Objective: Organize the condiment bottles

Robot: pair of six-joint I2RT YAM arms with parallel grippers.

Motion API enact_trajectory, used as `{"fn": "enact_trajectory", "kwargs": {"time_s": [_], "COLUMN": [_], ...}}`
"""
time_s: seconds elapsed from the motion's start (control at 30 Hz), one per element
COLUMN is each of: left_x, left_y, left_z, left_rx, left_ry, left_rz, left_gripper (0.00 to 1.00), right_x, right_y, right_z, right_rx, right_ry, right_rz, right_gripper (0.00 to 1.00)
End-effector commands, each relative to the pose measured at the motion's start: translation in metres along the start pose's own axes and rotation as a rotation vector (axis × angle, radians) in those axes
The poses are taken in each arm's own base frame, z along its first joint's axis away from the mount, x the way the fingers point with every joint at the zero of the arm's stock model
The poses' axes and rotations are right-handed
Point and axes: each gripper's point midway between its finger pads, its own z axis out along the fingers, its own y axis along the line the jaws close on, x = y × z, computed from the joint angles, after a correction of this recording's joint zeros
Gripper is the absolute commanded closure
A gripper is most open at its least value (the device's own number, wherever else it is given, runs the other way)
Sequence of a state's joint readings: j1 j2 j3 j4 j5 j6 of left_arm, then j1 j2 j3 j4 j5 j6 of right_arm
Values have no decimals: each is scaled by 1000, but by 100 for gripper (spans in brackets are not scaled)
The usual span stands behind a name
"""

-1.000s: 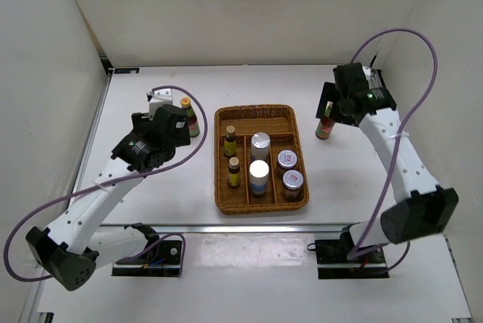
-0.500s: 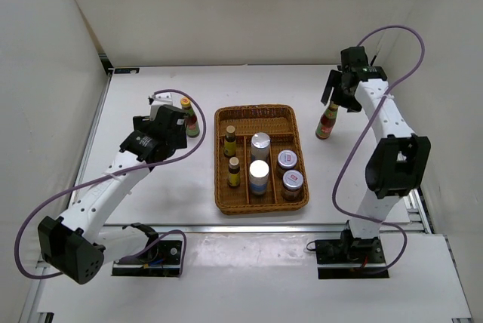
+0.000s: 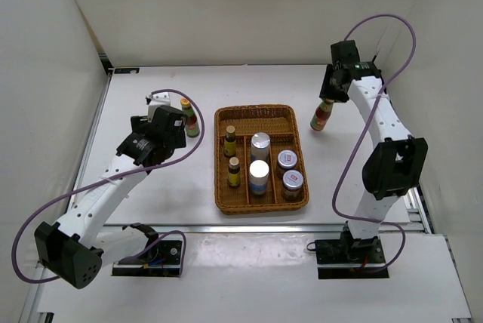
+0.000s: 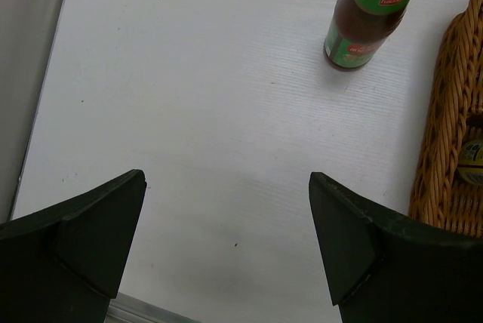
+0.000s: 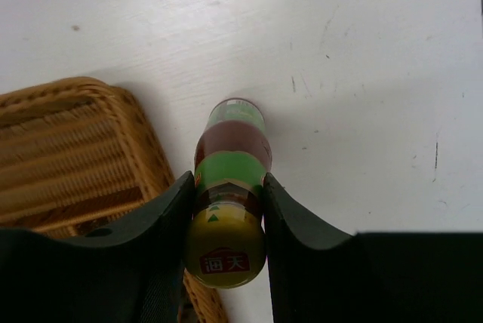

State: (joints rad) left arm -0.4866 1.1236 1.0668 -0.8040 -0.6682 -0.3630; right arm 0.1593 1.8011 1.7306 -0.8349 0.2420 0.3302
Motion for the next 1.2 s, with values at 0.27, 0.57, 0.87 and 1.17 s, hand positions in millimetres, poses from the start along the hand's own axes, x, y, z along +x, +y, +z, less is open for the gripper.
{"fn": "enact_trajectory", "kwargs": {"time_s": [0.27,0.57,0.87,1.17], "left_x": [-6,-5,-2,-47], "left_y": [12,13,11,-12], "left_z": [-5,-3,1,-2], "left_rx": [-37,-48,-53,43], "left_ry": [-42,-38,-25,-67], "left_rz": [-27,-21,-9,-75], "left_gripper": [0,0,0,0], "right_x": [-72,-20,16,3], "right_y": [116,167,168,136], "right_z": [-104,-60,-22,-61], "right_rx": [-256,-292,-278,-195], "right_ry": [-348,-235,-157,-239], "right_rz": [-203,-337,-350,-268], "right_gripper": [100,100,88,0]}}
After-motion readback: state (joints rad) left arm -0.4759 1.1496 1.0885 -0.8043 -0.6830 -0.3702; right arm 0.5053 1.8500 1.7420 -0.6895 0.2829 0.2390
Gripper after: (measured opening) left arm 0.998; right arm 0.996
